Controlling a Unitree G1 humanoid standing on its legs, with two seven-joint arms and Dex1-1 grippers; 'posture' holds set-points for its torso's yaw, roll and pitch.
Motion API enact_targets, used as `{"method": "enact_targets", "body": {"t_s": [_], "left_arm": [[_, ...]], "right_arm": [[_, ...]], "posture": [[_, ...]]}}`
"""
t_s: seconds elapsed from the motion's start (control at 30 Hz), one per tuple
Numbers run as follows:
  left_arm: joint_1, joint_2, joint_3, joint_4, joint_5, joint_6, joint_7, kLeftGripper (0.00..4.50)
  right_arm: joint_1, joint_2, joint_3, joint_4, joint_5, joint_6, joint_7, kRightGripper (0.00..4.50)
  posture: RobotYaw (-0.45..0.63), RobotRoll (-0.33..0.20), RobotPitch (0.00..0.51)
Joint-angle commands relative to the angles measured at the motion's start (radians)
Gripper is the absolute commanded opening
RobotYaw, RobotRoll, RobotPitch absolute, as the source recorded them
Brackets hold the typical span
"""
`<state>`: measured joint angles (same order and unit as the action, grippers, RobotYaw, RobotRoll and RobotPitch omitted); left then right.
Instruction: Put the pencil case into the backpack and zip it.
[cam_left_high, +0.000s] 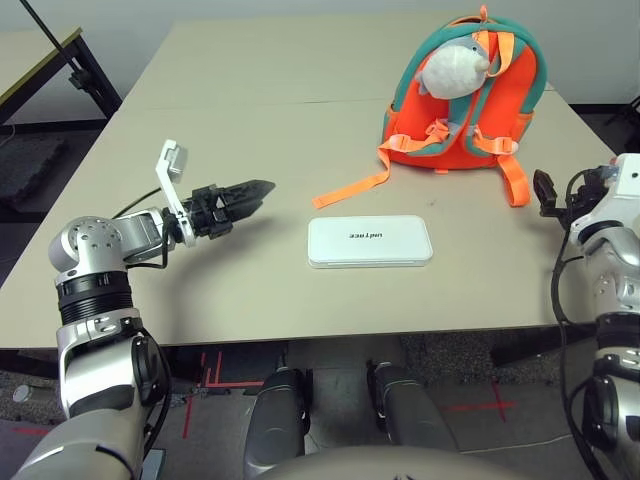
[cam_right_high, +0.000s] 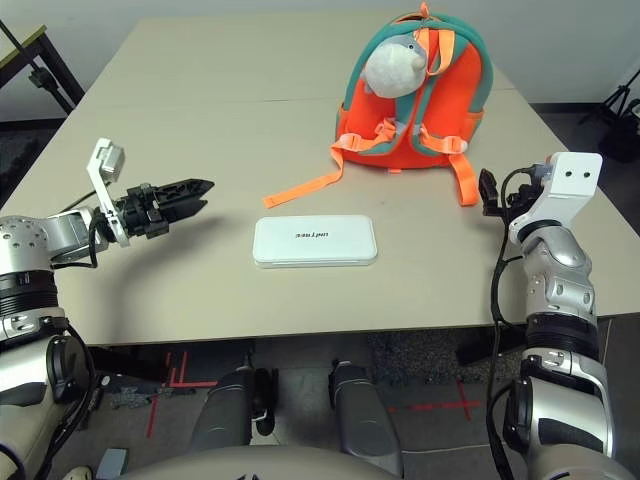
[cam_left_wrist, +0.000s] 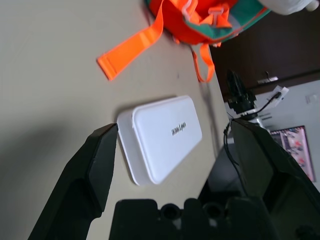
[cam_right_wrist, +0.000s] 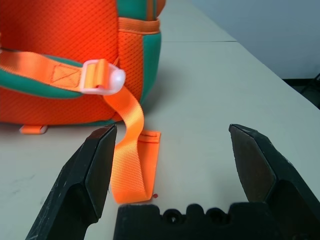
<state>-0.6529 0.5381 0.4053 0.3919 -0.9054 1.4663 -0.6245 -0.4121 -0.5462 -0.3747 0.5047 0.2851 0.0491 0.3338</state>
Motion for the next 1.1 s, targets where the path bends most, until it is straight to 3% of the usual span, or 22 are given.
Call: {"method": "enact_targets", "body": {"t_s": [0.03,0.27,0.5,0.63,0.9,1.1], "left_arm": [[-0.031,0.018,-0.033,0.079,0.026,0.022,-0.029,4.50],[-0.111,-0.003,-0.096,0.278,0.079,-0.006,-0.096,4.50],[-0.150,-0.043,-0.227,0.376,0.161,-0.064,-0.195,4.50],[-0.171,-0.064,-0.276,0.434,0.211,-0.113,-0.246,4.50],[-0.208,-0.093,-0.322,0.504,0.284,-0.154,-0.308,4.50],[-0.217,-0.082,-0.317,0.547,0.326,-0.164,-0.311,4.50]], "right_arm": [[0.016,-0.014,0.013,-0.042,-0.015,0.009,0.014,4.47],[0.067,-0.042,0.053,-0.149,-0.038,0.046,0.070,4.47],[0.180,-0.126,0.121,-0.391,-0.027,0.160,0.223,4.47],[0.209,-0.151,0.147,-0.486,-0.015,0.227,0.279,3.16],[0.237,-0.153,0.245,-0.607,-0.039,0.284,0.353,0.01],[0.231,-0.161,0.267,-0.598,-0.054,0.273,0.372,0.01]], "posture": [[-0.15,0.000,0.095],[-0.17,0.000,0.094],[-0.21,0.000,0.101],[-0.22,0.000,0.105],[-0.24,0.000,0.107],[-0.23,0.000,0.109]]}}
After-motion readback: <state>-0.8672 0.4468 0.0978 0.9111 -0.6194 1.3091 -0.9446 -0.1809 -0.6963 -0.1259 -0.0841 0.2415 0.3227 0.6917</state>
